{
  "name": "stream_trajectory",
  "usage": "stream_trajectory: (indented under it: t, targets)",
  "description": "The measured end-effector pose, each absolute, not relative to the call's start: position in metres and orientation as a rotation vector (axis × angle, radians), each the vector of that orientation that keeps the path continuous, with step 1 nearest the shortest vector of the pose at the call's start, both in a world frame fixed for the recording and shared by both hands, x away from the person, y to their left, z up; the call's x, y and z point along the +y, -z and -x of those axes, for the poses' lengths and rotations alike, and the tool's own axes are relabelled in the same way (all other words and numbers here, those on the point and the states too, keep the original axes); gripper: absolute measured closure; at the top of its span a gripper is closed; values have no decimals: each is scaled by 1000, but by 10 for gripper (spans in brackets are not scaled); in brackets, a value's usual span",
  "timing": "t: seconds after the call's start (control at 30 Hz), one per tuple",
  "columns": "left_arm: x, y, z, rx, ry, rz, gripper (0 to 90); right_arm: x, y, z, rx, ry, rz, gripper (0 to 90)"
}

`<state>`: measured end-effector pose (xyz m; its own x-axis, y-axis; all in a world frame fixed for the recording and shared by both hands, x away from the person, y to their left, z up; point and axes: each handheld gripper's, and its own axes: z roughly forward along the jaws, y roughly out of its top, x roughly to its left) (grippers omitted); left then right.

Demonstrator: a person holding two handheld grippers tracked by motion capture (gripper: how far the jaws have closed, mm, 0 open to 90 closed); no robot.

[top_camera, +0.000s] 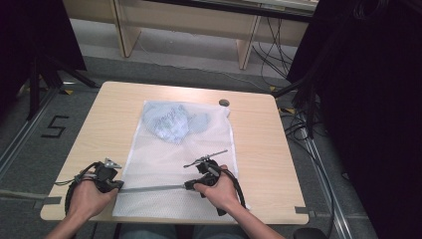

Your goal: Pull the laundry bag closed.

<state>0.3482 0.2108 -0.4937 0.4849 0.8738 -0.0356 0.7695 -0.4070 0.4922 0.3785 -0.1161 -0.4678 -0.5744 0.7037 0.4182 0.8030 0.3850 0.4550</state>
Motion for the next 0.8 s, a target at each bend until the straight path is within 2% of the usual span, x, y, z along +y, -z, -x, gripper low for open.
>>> stream_trajectory:
  t: [0.8]
  targets:
    - [210,496,-348,1362,-331,-2258,900,-125,465,-377,-2468,928,1403,869]
